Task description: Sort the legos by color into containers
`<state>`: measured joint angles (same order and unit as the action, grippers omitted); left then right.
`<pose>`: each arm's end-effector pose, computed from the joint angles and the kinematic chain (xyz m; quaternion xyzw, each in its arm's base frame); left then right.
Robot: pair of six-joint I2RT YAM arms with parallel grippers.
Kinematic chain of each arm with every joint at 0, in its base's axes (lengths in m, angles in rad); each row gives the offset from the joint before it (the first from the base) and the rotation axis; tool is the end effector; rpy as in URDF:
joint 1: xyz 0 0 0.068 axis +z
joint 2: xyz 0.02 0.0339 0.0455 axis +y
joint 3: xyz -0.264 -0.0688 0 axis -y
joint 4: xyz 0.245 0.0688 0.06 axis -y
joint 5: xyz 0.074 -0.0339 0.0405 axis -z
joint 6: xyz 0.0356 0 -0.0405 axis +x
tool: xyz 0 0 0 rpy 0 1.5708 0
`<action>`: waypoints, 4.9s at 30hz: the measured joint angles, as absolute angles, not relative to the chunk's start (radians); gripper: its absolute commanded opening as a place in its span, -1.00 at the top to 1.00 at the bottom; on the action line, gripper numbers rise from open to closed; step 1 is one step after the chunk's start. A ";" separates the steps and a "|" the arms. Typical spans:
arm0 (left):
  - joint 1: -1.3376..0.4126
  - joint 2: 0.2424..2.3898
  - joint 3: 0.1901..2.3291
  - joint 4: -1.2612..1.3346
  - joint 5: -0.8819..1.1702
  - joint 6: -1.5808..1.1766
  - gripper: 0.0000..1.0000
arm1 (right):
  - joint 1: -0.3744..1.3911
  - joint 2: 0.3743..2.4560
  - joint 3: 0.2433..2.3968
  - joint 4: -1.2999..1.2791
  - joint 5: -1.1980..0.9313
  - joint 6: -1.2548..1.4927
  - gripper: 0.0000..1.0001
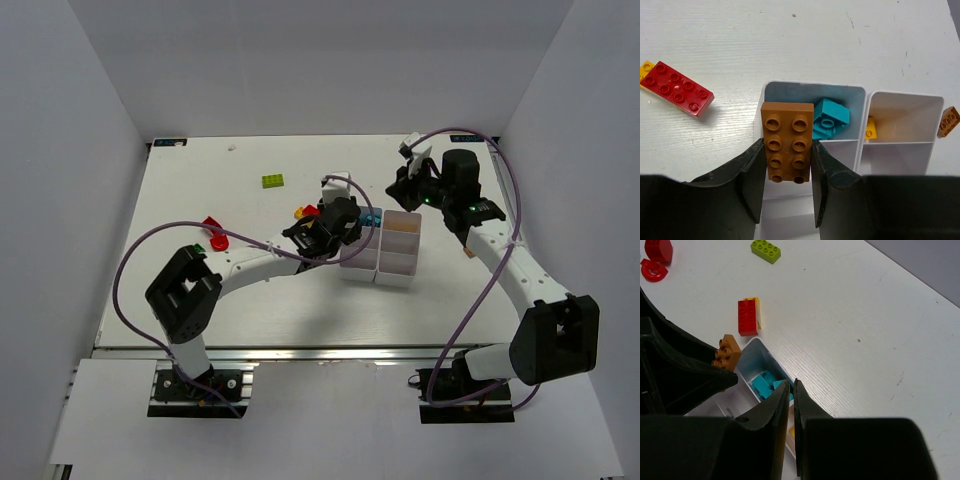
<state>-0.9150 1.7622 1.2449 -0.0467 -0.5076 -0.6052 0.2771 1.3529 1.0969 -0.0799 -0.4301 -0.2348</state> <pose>0.2586 -0.3078 0.2475 0.0111 0.8564 -0.1623 0.4900 0.2995 0.1006 0.3322 -0.3212 0.7394 0.1859 0.5618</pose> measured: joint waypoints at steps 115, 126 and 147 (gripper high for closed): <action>-0.730 0.841 0.764 -0.457 -0.633 -0.992 -0.96 | -0.207 1.950 1.394 -0.665 0.166 0.329 -0.20; -0.730 0.839 0.764 -0.468 -0.651 -0.994 -0.96 | -0.202 1.957 1.399 -0.686 0.155 0.271 0.08; -0.730 0.819 0.764 -0.470 -0.658 -0.995 -0.96 | -0.183 1.976 1.420 -0.733 0.145 0.143 -0.13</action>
<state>-0.7300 0.8192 0.7639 -0.4702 -0.6579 -0.9955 -0.1833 1.9762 1.4197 -0.7326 0.1452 0.1429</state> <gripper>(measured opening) 0.980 0.567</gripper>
